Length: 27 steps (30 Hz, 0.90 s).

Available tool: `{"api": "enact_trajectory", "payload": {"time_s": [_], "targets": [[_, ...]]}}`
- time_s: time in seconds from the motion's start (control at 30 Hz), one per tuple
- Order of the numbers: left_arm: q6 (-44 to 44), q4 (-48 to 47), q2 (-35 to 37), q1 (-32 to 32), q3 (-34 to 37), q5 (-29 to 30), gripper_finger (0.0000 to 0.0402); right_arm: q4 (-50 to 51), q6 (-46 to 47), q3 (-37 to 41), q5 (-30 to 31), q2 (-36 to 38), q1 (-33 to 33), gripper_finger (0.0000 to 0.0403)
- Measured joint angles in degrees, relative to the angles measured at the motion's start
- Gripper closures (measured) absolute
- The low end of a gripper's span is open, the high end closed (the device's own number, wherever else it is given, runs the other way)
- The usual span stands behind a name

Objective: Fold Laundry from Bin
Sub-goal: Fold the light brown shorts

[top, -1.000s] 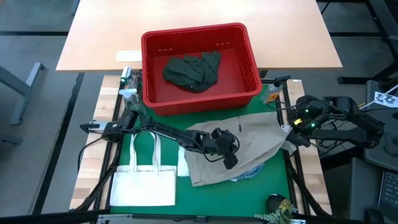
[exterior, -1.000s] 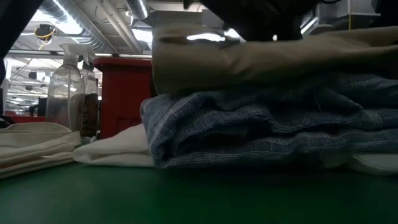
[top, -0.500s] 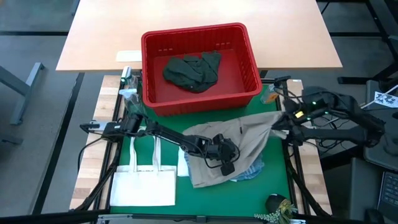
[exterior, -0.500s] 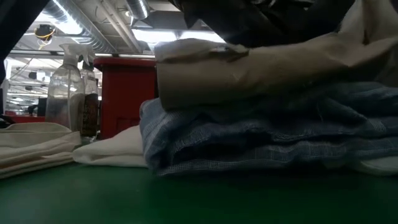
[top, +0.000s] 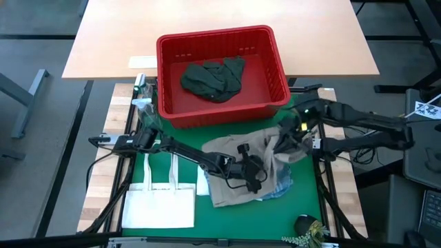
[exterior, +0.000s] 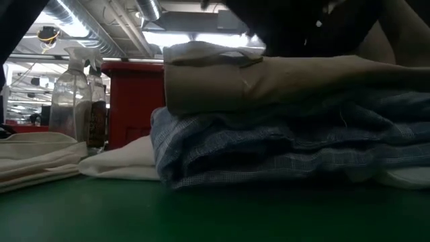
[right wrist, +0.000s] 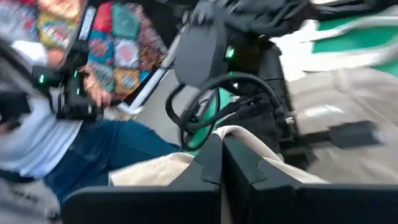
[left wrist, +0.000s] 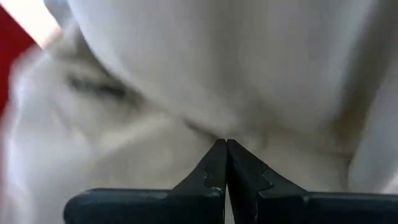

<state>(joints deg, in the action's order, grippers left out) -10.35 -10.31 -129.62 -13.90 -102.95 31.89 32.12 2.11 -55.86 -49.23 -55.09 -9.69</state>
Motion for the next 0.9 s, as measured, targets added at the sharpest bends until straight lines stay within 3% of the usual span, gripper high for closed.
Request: {"api": "enact_trajectory", "payload": {"time_s": [0.17, 0.3, 0.5, 0.67, 0.9], "targets": [[10.22, -6.91, 0.04, -2.31, -5.81, 8.79, 0.0401, -7.10, -2.82, 0.00, -0.93, -6.11, 6.28, 0.0398], [9.42, -21.19, 0.09, -4.25, -11.83, 17.59, 0.0401, -13.02, -2.88, 0.00, -0.88, -9.84, 10.14, 0.0398], [-6.98, -46.44, 0.13, -7.42, -20.50, 21.54, 0.0401, -21.35, -2.97, 0.00, 0.65, -14.75, 14.50, 0.0398], [-22.53, -65.64, 0.20, -10.69, -25.09, 16.96, 0.0401, -27.15, -3.00, 0.00, 3.01, -16.76, 15.49, 0.0398], [-29.83, -66.84, 0.20, -14.27, -25.72, 18.15, 0.0401, -32.46, -3.10, 0.00, 8.03, -18.67, 15.34, 0.0398]]}}
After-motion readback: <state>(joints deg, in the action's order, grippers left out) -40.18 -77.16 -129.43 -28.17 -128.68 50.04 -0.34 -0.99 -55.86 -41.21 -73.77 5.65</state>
